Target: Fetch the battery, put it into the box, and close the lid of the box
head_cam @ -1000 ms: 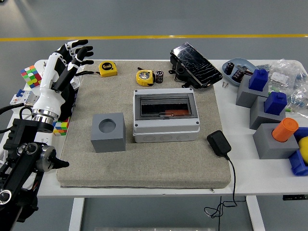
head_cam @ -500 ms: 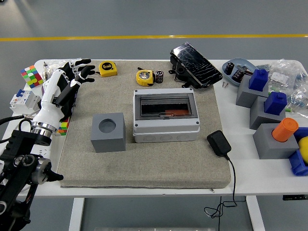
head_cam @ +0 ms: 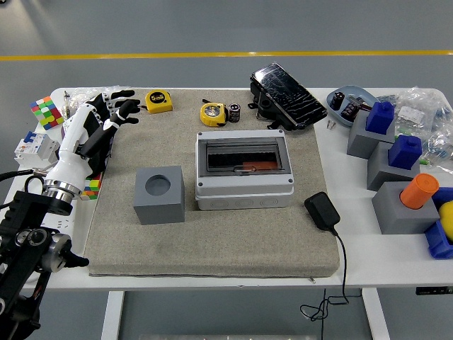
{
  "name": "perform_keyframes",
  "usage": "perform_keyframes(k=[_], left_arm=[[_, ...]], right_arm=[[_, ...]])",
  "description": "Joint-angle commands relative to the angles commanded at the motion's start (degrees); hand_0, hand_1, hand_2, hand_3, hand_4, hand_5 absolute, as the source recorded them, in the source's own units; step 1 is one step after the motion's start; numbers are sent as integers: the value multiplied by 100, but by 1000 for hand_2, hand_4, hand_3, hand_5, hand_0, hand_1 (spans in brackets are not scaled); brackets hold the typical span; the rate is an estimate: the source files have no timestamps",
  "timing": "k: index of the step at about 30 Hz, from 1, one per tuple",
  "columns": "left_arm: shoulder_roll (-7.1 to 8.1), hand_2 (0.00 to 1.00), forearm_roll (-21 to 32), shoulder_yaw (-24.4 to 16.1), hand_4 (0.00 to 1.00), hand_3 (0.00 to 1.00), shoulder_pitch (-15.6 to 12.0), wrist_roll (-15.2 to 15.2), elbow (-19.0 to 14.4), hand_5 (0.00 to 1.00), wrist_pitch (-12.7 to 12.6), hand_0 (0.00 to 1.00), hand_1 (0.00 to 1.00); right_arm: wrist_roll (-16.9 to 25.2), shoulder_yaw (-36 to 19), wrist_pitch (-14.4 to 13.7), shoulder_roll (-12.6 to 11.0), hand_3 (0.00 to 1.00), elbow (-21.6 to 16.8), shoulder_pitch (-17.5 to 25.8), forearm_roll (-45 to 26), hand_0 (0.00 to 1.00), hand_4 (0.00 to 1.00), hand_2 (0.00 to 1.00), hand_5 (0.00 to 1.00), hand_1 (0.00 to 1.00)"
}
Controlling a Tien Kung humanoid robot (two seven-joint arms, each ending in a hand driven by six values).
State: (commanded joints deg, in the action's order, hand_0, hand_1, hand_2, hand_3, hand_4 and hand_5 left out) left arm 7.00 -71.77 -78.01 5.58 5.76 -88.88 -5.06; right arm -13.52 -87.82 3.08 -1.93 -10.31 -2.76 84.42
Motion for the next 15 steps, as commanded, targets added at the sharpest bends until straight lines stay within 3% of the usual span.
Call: perform_keyframes(k=[15], left_arm=[[96, 643, 20, 48, 998, 664, 22, -17, -17, 630, 43, 494, 629]], right_arm=[[-124, -213, 21, 53, 574, 0, -145, 343, 639, 970, 657, 580, 648]])
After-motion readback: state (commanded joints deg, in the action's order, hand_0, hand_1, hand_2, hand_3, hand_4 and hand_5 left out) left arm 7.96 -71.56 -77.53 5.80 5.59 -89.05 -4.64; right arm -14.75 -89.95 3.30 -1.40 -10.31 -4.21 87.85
